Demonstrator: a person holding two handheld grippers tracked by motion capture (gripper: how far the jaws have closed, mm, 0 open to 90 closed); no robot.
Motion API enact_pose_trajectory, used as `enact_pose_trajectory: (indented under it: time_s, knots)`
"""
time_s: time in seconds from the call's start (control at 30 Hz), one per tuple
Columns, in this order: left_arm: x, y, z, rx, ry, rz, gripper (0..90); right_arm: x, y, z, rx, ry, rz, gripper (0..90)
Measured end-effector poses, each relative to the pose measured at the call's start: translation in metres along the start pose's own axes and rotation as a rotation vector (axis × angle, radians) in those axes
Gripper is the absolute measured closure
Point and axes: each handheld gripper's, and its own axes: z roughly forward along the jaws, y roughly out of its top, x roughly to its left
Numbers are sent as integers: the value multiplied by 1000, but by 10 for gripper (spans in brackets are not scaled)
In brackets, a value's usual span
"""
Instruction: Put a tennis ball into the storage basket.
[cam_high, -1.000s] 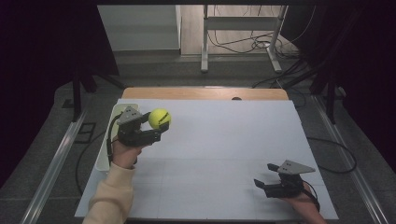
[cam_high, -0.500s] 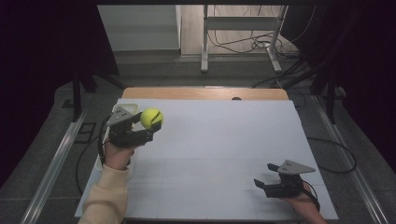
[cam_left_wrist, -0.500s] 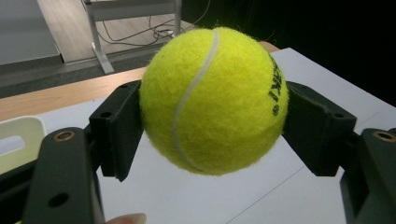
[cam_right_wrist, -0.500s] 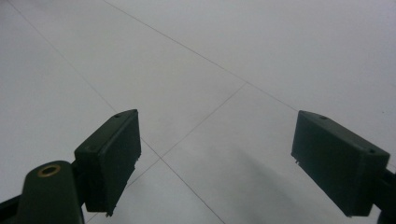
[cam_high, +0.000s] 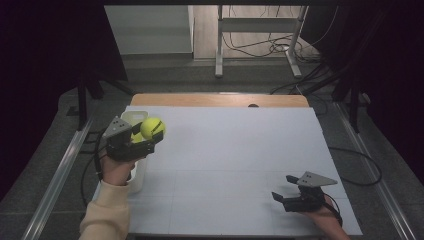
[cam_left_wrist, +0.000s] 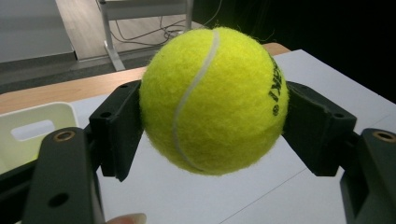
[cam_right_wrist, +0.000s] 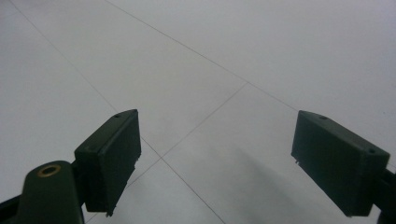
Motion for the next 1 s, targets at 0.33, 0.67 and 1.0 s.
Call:
enact_pose_trajectory:
  time_s: [0.33,0.67,1.0]
  knots:
    - [9,-5,-9,-1,26,-19,261,0,0,0,5,-3,-5,162]
    - [15,-12,-13,14,49,-32,261,0,0,0,11,-1,-6,162]
    - [18,-15,-13,21,59,-34,261,0,0,0,11,0,-8,162]
